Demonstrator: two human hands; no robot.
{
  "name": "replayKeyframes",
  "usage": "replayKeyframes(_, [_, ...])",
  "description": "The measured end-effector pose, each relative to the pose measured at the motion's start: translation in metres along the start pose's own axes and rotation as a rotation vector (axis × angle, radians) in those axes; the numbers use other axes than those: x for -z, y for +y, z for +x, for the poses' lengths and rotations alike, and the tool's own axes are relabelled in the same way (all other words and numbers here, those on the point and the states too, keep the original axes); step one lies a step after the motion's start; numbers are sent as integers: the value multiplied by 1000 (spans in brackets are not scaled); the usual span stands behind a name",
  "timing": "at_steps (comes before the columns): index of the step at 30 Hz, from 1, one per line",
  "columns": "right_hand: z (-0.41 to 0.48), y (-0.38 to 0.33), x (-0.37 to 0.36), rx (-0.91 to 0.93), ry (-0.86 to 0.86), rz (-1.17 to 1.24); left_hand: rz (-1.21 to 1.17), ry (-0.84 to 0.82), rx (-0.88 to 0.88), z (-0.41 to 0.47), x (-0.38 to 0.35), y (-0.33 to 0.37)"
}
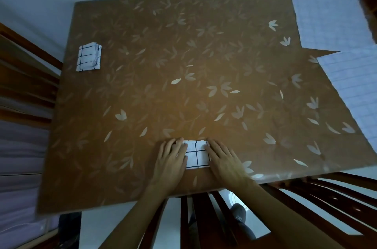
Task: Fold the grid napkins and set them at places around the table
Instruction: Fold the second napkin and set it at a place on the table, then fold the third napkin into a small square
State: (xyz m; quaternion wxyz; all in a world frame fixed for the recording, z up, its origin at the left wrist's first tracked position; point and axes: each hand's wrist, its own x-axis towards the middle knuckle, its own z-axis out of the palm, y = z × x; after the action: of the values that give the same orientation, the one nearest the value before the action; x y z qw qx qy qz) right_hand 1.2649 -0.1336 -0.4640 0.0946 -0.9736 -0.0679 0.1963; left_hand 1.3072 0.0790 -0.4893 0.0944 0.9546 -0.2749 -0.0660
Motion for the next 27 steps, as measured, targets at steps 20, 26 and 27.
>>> replayKeyframes(20, [-128, 105, 81, -92, 295, 273, -121, -117, -42, 38, 96, 153])
replayKeyframes(26, [-222, 172, 94, -227, 349, 325, -156, -192, -91, 48, 101, 258])
replayKeyframes(27, [-239, 184, 95, -253, 356, 328, -170, -196, -100, 47, 100, 277])
